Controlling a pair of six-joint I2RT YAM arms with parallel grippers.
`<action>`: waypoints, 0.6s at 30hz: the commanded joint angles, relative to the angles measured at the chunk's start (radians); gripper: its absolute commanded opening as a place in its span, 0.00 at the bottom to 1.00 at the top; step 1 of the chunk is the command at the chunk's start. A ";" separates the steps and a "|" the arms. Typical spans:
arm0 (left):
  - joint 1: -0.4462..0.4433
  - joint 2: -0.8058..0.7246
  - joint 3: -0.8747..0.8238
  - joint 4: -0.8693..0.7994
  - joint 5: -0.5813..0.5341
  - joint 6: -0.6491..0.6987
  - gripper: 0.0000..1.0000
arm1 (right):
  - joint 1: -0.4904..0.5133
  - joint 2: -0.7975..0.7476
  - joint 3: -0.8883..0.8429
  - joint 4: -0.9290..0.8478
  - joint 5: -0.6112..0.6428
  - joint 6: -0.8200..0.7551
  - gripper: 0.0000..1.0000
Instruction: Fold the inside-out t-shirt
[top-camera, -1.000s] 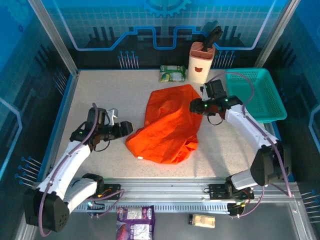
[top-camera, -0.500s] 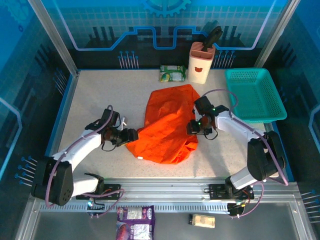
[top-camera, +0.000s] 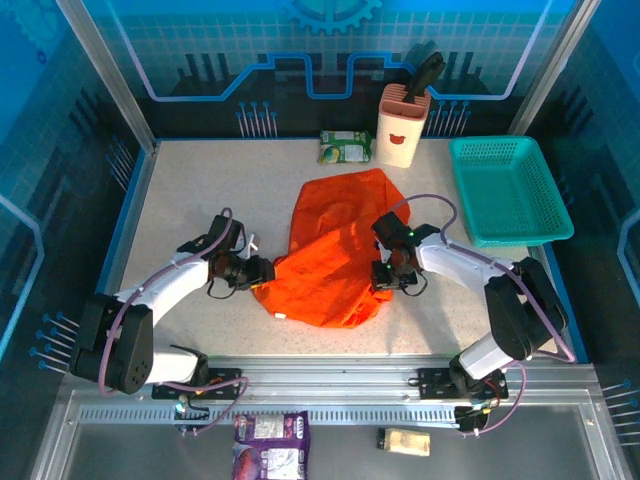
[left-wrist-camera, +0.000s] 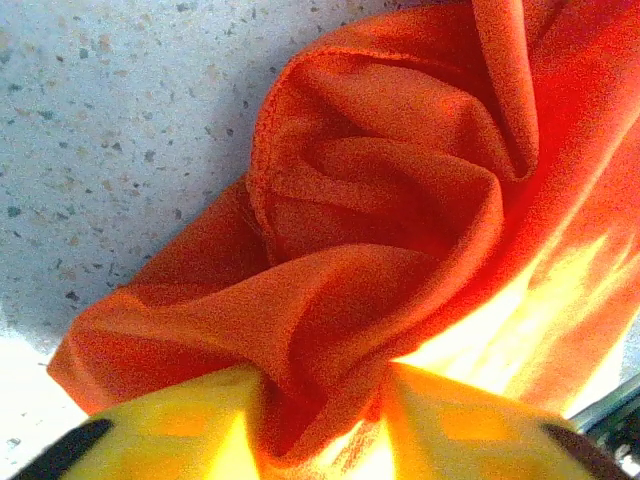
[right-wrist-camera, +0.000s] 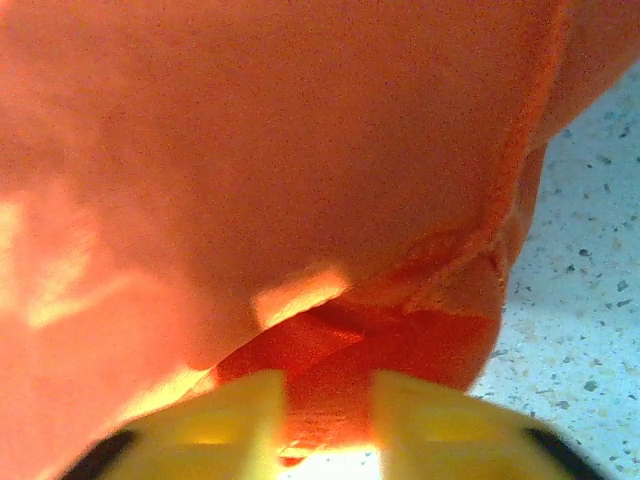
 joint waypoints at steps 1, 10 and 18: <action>-0.006 -0.025 0.025 0.011 -0.034 0.004 0.24 | 0.008 -0.006 0.014 -0.031 0.057 0.009 0.11; 0.000 -0.058 0.068 0.017 -0.136 0.009 0.01 | -0.112 -0.186 0.045 -0.135 0.127 -0.044 0.00; 0.035 -0.054 0.137 0.034 -0.066 0.008 0.00 | -0.127 -0.248 0.079 -0.189 0.029 -0.072 0.09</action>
